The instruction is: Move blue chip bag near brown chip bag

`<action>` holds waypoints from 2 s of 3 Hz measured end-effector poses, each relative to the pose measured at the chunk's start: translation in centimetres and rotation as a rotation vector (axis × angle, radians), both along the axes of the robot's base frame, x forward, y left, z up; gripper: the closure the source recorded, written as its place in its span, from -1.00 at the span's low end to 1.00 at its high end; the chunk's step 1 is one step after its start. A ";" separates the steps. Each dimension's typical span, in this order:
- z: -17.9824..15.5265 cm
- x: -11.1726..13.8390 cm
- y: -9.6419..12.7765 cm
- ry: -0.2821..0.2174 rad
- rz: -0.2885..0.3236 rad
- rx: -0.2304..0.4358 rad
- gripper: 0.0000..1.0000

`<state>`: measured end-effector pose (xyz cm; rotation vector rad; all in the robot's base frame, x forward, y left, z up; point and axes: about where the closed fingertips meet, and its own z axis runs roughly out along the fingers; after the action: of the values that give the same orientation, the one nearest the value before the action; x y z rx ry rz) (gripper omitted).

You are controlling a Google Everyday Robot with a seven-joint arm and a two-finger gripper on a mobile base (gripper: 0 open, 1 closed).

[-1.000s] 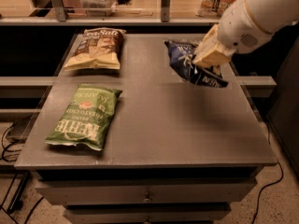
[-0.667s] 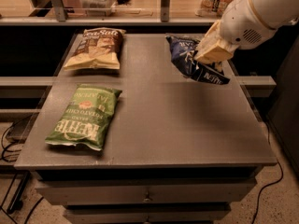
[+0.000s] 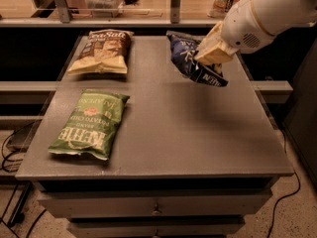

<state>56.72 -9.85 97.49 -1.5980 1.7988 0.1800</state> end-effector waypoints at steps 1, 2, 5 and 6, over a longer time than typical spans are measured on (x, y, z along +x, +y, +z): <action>-0.7 3.9 2.2 -0.036 0.017 0.073 1.00; -2.8 8.4 4.3 -0.050 0.005 0.134 0.65; -8.9 16.8 9.5 0.015 -0.038 0.265 -0.74; -9.2 16.9 9.7 0.019 -0.036 0.266 -1.00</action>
Offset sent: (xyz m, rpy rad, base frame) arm 0.1422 0.0642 -0.0527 0.2135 -0.0741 -0.0210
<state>73.63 -0.15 88.31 -1.3795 1.7352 0.4009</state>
